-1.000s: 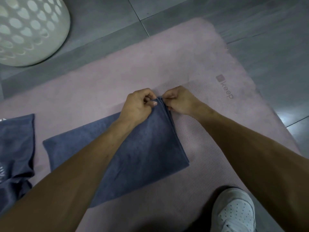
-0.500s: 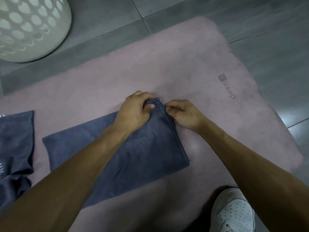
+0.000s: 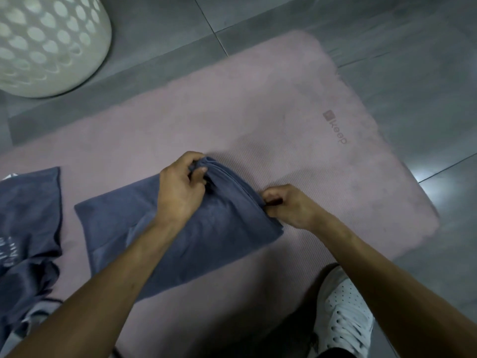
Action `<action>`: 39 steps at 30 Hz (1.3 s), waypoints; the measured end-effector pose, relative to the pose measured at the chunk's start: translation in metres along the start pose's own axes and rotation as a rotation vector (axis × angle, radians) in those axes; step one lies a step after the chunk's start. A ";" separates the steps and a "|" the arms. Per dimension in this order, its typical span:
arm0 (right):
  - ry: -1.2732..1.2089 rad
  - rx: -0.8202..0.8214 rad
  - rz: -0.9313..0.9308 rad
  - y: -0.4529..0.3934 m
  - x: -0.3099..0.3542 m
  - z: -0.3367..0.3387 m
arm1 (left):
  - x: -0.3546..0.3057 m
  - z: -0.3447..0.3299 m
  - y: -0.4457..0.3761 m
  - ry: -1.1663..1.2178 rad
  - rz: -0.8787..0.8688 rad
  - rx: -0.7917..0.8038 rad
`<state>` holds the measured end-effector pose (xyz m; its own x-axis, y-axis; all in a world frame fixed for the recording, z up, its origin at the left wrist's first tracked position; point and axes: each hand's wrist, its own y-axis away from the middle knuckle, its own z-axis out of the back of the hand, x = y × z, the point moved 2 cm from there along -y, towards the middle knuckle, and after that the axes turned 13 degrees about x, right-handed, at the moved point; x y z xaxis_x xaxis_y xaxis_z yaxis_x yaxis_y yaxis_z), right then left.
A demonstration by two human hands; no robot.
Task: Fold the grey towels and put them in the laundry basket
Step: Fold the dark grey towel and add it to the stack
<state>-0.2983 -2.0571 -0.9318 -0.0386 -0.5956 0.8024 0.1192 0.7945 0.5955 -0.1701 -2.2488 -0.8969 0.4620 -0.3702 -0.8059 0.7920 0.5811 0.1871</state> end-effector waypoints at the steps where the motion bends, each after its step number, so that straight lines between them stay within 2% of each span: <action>1: 0.004 0.008 -0.029 0.003 0.000 -0.001 | -0.001 0.003 0.001 0.003 0.004 0.001; 7: 0.047 0.026 -0.256 0.026 0.002 -0.005 | -0.019 0.025 0.015 0.001 0.057 0.010; 10: -0.029 -0.003 -0.407 0.044 0.009 -0.010 | -0.032 0.034 0.028 -0.063 0.063 0.034; 14: -0.244 -0.033 -0.465 0.069 0.027 -0.026 | -0.063 0.049 0.053 -0.092 0.048 0.032; 19: -0.424 -0.091 -0.326 0.096 0.062 -0.046 | -0.104 0.092 0.093 -0.128 -0.016 -0.007; 24: -0.453 -0.087 -0.115 0.141 0.143 -0.058 | -0.139 0.161 0.142 -0.036 0.019 -0.146; 28: -0.244 -0.132 0.067 0.183 0.222 -0.070 | -0.169 0.206 0.187 0.133 -0.022 -0.328; 33: 0.042 -0.204 0.181 0.234 0.301 -0.086 | -0.206 0.231 0.232 0.390 -0.106 -0.567; 36: 0.186 -0.300 0.257 0.252 0.326 -0.094 | -0.221 0.231 0.247 0.492 -0.126 -0.615; 39: 0.278 -0.334 0.259 0.258 0.323 -0.104 | -0.222 0.227 0.257 0.536 -0.121 -0.640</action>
<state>-0.1770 -2.0572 -0.5235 0.2948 -0.4292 0.8537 0.4024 0.8661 0.2965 0.0217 -2.1820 -0.5423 0.0085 -0.1560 -0.9877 0.3701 0.9181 -0.1418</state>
